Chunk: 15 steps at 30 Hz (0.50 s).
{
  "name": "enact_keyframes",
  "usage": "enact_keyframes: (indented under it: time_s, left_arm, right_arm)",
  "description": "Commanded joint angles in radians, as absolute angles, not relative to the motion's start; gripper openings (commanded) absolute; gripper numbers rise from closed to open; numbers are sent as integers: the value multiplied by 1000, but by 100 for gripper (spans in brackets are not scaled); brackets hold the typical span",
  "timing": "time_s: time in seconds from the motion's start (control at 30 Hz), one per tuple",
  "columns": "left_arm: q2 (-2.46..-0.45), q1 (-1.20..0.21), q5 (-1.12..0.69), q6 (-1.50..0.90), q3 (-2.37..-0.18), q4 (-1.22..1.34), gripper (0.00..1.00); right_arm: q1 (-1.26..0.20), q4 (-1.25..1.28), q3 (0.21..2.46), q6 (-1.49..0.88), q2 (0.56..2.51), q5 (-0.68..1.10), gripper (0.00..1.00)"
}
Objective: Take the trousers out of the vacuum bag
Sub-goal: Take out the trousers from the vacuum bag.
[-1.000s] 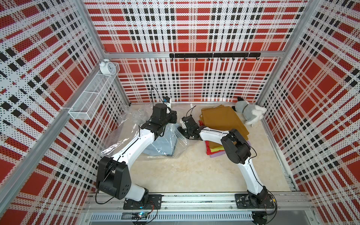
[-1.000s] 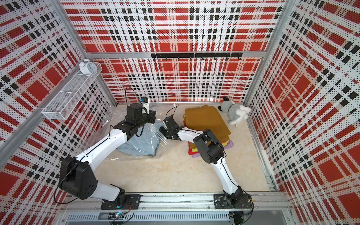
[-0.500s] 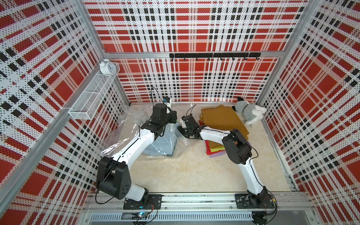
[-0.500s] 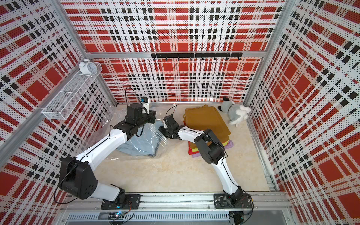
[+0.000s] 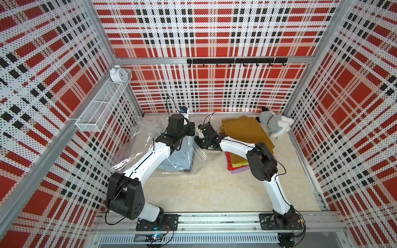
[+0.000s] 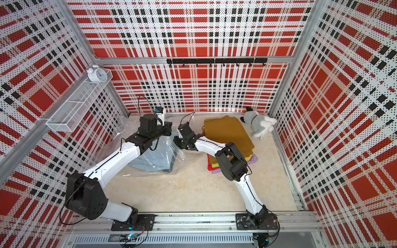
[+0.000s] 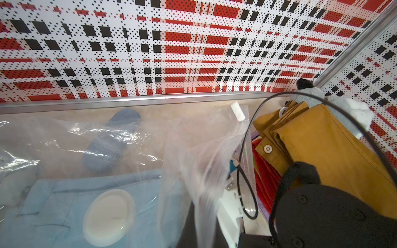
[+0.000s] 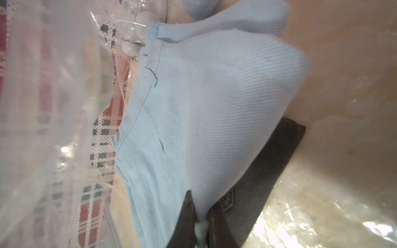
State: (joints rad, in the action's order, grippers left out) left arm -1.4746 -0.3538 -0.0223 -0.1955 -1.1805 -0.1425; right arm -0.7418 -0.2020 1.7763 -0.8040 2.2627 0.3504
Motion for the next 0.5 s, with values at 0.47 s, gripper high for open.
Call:
enact_keyframes:
  time_s: [0.47]
  left_arm:
    - [-1492,-354,-20,-188,-1168,-110,0]
  right_arm:
    - [-652,-307,1715,-644,1932,286,0]
